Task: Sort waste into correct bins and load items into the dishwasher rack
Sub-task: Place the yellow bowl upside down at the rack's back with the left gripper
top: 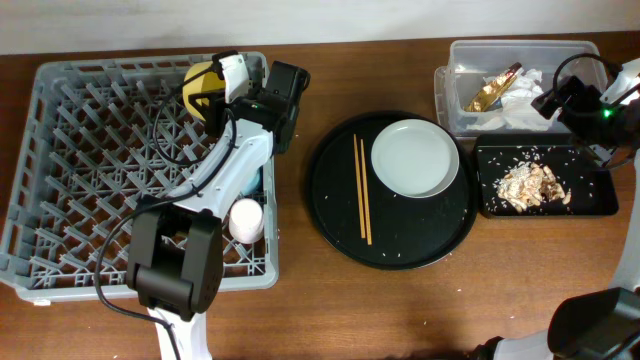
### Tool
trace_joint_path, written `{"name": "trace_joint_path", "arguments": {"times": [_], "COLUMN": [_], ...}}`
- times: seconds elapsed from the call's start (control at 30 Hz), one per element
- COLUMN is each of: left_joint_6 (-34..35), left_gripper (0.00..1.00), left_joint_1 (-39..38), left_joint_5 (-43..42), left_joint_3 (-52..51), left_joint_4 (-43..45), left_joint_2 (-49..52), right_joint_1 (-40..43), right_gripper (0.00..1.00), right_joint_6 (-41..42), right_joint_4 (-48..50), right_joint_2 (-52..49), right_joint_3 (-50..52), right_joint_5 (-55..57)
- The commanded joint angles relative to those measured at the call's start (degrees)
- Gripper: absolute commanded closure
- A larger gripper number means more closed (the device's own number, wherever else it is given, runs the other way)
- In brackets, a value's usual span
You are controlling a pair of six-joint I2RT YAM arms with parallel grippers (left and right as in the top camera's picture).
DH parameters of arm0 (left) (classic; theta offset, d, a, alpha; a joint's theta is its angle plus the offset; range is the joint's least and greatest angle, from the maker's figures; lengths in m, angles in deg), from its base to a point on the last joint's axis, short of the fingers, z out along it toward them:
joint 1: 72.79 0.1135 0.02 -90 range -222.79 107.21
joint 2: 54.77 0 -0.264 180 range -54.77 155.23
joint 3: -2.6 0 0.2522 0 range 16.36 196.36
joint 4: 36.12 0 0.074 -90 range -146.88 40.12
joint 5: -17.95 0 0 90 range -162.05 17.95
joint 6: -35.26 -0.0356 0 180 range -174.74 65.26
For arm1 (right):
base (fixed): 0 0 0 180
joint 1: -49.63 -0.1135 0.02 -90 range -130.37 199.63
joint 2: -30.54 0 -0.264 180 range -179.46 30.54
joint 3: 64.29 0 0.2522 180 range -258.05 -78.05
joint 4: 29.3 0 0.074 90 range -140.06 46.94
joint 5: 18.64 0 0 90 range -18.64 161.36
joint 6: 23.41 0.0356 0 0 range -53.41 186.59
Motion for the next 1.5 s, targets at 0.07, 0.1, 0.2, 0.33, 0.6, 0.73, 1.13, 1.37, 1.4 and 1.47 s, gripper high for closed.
{"name": "trace_joint_path", "arguments": {"times": [0.07,0.1,0.2,0.33,0.6,0.73,1.13,1.37,1.4,1.47], "left_joint_6": [-0.79,-0.79,-5.84,-10.03,-10.27,-10.27,-10.27,-19.43,-19.43,-19.39], "left_gripper": [1.0,1.0,1.0,1.0,1.0,1.0,0.85,0.99,0.99,0.99], "left_joint_1": [0.39,0.59,1.9,3.1,0.33,0.28,-2.73,-2.54,-2.16,-1.46], "left_joint_5": [-1.44,-0.66,2.4,1.55,-3.85,-7.08,-8.61,9.18,10.64,12.5], "left_joint_3": [-1.09,-1.09,-1.09,-1.09,-1.09,-1.09,-1.09,-0.81,-0.81,-0.83], "left_joint_4": [4.44,5.57,12.94,18.43,17.73,17.7,17.73,25.24,25.55,25.49], "left_joint_2": [4.37,5.25,7.1,7.1,7.15,7.15,7.15,7.08,7.08,7.1], "right_joint_1": [-0.17,-0.17,-0.17,-0.17,-0.17,-0.17,-0.17,-0.17,-0.17,-0.17], "right_gripper": [0.02,0.02,0.02,0.02,0.02,0.01,0.02,0.02,0.01,0.01], "right_joint_6": [-0.76,-0.76,-0.76,-0.76,-0.76,-0.76,-0.76,-0.76,-0.76,-0.76], "right_joint_4": [0.0,0.0,0.0,-0.02,0.0,0.0,0.0,-0.02,0.0,0.0], "right_joint_2": [0.68,0.68,0.68,0.68,0.68,0.68,0.68,0.68,0.68,0.68], "right_joint_3": [-0.55,-0.55,-0.55,-0.55,-0.55,-0.55,-0.55,-0.55,-0.55,-0.55], "right_joint_5": [0.5,0.5,0.5,0.5,0.5,0.5,0.5,0.5,0.5,0.5]}}
